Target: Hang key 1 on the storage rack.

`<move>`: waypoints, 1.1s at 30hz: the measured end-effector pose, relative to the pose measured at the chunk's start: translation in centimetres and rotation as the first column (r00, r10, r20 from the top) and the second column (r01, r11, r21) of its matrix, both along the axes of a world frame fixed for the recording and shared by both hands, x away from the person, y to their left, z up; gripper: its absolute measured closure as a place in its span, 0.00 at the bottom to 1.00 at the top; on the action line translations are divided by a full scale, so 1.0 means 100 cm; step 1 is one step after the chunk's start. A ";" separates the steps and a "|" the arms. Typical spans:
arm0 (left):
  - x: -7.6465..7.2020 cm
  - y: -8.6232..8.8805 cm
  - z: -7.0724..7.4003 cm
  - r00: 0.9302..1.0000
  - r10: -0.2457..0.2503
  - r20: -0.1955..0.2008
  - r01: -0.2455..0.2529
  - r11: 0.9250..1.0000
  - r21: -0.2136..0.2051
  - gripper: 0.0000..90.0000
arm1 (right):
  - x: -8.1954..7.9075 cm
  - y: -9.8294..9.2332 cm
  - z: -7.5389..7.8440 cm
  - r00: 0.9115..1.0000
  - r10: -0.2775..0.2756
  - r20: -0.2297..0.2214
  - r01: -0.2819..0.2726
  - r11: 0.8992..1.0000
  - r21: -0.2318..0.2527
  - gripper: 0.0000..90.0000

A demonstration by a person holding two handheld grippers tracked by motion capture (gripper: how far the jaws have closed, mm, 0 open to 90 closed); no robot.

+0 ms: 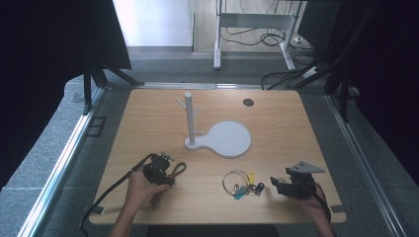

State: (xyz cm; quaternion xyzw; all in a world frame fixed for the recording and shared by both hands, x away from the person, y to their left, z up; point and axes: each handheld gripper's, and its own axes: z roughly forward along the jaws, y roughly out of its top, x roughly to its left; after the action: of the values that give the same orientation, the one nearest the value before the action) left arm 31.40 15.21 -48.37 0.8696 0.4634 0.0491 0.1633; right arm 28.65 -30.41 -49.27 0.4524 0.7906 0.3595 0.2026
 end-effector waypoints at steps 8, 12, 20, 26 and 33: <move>-0.005 -0.007 0.001 1.000 -0.018 0.013 0.017 1.000 0.020 0.73 | -0.001 0.002 0.001 1.000 0.003 0.002 -0.003 1.000 -0.016 0.30; -0.004 -0.008 0.001 1.000 -0.030 0.010 0.030 0.999 0.020 0.74 | -0.001 0.001 0.001 1.000 -0.001 0.005 0.001 1.000 -0.017 0.30; -0.006 -0.003 0.009 0.997 -0.073 0.030 0.074 0.997 -0.025 0.74 | 0.000 -0.004 0.001 1.000 -0.019 0.006 0.019 1.000 -0.013 0.31; -0.006 0.009 0.025 0.995 -0.083 0.051 0.088 0.990 -0.109 0.75 | 0.000 -0.004 0.002 1.000 -0.020 0.005 0.020 1.000 -0.016 0.31; -0.009 0.030 0.043 0.993 -0.064 0.098 0.083 0.976 -0.203 0.75 | 0.000 0.000 0.001 1.000 -0.006 0.005 0.006 1.000 -0.022 0.31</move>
State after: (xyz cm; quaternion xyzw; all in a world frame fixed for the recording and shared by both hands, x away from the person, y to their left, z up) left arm 30.46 18.25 -44.05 0.8613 0.4255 0.0341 0.2756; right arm 28.65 -30.46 -49.19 0.4517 0.7927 0.3512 0.2105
